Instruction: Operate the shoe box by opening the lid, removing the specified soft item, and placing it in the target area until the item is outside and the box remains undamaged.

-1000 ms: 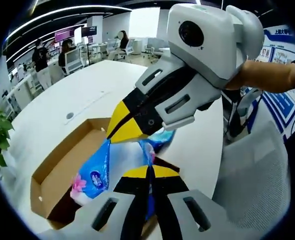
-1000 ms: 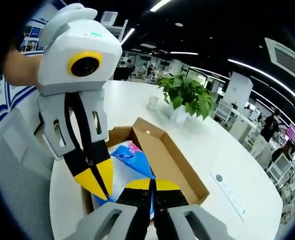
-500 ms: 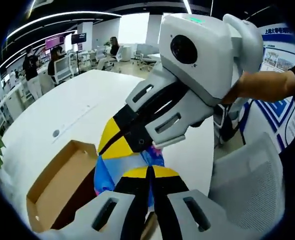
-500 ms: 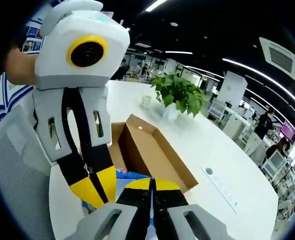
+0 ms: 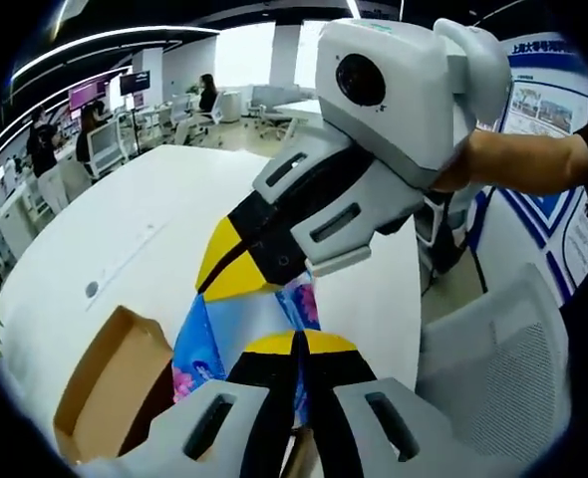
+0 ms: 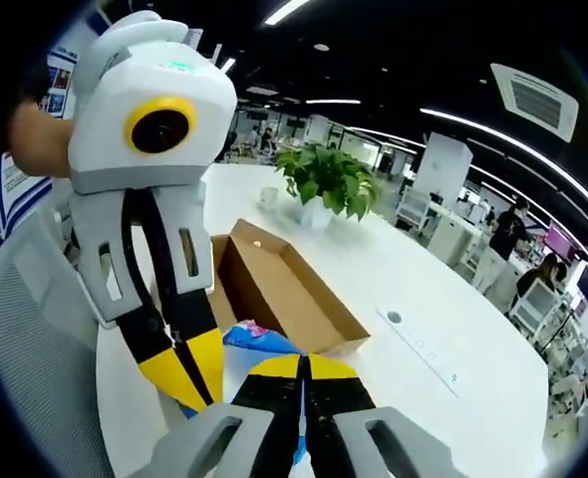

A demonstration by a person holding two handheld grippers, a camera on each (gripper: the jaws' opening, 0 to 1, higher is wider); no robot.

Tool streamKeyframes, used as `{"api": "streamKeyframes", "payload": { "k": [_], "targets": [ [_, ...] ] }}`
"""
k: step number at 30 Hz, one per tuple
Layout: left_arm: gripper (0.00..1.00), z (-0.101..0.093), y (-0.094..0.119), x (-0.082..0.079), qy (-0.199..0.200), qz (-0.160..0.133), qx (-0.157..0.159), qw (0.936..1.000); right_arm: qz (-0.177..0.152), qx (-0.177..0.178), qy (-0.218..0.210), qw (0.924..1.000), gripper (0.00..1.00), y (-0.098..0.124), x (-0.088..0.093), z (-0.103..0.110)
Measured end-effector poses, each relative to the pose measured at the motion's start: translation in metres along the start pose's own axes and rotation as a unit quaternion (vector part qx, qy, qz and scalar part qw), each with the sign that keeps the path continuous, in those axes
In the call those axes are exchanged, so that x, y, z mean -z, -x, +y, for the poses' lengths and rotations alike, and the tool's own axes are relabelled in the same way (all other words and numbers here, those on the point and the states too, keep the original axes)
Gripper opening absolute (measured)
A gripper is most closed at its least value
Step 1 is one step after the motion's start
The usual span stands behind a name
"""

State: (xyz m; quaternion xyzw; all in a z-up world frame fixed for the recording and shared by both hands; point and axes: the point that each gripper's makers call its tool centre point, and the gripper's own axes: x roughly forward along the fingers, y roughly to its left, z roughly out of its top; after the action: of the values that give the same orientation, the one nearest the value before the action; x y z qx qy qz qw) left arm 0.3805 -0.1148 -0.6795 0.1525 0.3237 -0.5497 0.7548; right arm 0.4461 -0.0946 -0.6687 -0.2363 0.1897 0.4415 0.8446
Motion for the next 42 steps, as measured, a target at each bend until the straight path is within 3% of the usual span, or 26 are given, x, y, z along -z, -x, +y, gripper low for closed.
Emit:
{"api": "streamKeyframes", "payload": {
  "k": [26, 42],
  "targets": [
    [0.00, -0.027, -0.072, -0.060, -0.042, -0.011, 0.044, 0.9981, 0.026, 0.073, -0.039, 0.9963, 0.00, 0.060, 0.057, -0.054],
    [0.00, -0.028, -0.110, -0.082, -0.054, -0.007, 0.063, 0.9965, 0.036, 0.110, -0.067, 0.9910, 0.00, 0.085, 0.083, -0.086]
  ]
}}
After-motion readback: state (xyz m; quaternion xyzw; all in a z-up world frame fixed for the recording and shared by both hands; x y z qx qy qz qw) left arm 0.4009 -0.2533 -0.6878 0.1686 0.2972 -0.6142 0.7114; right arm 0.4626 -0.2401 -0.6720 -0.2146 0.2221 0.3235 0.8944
